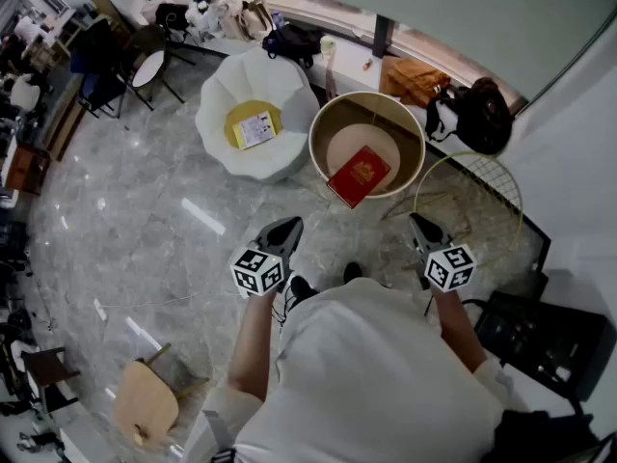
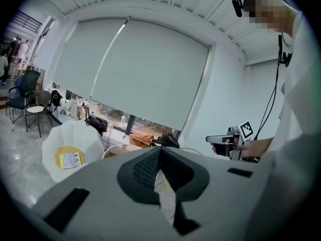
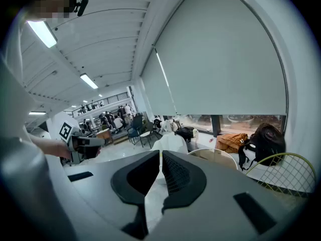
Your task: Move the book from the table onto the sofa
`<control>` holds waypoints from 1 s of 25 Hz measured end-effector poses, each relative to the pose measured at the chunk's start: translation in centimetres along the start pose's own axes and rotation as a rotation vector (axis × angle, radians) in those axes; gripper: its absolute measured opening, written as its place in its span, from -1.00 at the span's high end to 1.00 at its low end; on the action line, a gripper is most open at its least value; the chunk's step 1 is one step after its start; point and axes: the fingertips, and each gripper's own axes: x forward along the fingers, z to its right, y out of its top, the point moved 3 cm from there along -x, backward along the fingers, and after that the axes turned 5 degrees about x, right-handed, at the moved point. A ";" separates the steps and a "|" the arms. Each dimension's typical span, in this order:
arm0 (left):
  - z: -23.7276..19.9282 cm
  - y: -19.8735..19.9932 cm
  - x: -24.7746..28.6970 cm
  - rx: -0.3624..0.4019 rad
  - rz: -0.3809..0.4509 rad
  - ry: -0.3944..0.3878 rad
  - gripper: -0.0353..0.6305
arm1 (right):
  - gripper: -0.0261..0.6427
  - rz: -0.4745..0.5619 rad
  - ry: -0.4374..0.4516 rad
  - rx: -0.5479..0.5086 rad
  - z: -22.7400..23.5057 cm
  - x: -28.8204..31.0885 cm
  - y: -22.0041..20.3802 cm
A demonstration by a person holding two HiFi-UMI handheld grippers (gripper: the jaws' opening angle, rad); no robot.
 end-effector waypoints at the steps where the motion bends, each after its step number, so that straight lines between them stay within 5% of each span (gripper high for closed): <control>1: 0.1 0.0 0.3 0.001 0.001 0.002 0.89 | 0.79 -0.002 0.004 -0.003 0.3 0.0 0.0; 25: 1.9 -0.5 4.4 -0.031 -0.020 0.003 0.89 | 0.78 -0.066 0.005 0.058 5.1 0.3 -0.2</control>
